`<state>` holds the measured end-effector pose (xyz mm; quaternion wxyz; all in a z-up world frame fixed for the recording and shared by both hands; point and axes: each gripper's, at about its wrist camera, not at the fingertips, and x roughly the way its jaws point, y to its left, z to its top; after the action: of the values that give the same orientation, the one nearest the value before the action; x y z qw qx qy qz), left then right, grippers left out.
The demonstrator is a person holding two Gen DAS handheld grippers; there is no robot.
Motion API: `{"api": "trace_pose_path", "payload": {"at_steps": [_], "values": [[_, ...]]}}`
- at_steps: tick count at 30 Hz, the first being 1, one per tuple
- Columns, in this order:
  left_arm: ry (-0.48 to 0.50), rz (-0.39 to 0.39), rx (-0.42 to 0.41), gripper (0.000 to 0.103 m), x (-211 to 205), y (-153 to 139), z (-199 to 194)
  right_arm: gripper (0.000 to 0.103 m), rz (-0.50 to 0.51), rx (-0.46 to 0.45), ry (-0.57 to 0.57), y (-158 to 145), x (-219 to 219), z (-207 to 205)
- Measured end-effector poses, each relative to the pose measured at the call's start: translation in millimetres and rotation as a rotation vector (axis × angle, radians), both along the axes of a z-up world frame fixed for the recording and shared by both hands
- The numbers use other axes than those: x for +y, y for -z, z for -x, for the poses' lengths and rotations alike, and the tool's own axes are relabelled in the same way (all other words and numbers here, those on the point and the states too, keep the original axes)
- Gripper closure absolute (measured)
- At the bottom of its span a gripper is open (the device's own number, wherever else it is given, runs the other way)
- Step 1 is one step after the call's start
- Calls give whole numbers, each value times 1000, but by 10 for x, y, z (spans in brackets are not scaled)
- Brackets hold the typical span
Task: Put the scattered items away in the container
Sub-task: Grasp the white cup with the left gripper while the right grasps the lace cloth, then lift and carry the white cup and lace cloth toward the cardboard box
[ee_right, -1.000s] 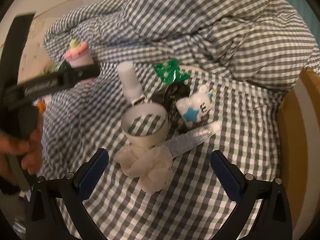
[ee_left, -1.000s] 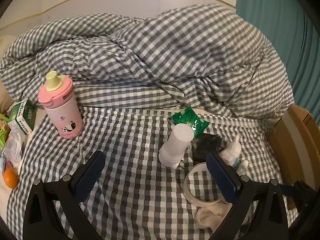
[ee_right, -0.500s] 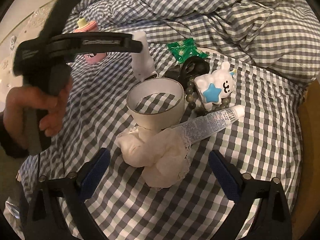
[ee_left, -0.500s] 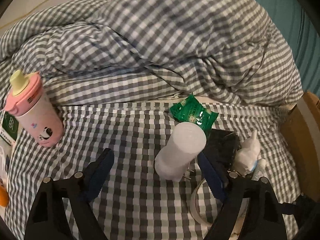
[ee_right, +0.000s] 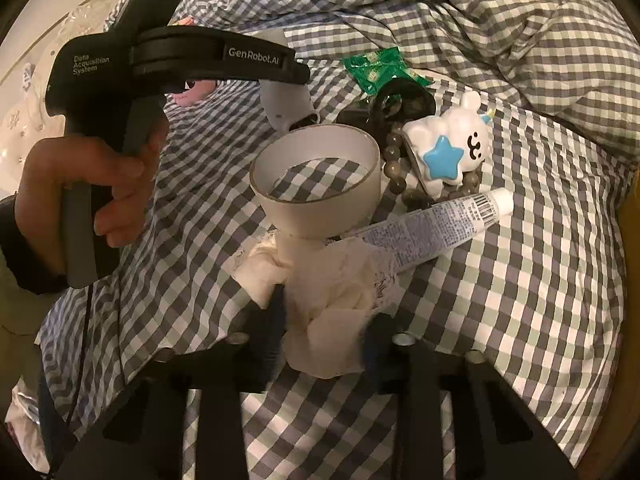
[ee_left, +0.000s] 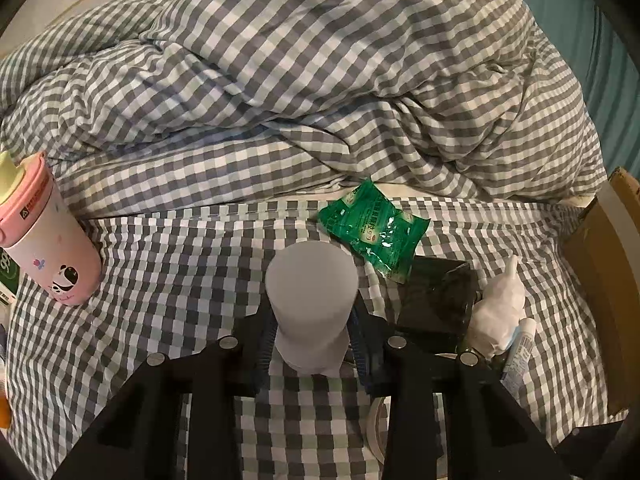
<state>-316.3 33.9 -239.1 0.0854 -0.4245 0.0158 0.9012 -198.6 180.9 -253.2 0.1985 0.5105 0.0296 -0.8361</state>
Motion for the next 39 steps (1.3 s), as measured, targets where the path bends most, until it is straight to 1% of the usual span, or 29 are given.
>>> {"api": "trace_pose_path", "payload": {"at_steps": [1, 5, 9, 16, 30, 39], "values": [[0, 0, 2, 69, 2, -7, -8, 81, 2, -1, -2, -16, -3, -3], [-2, -13, 4, 69, -14, -67, -42, 84, 5, 5, 2, -95, -15, -17], [-13, -22, 24, 70, -37, -187, -93, 87, 25, 5, 9, -120, 4, -72], [-39, -21, 65, 70, -78, -429, -228, 87, 28, 41, 15, -244, 16, -191], [-82, -30, 139, 70, -277, -937, -654, 87, 33, 154, 17, -744, -77, -434], [-111, -32, 194, 70, -416, -1300, -990, 87, 43, 240, 13, -1151, -162, -625]]}}
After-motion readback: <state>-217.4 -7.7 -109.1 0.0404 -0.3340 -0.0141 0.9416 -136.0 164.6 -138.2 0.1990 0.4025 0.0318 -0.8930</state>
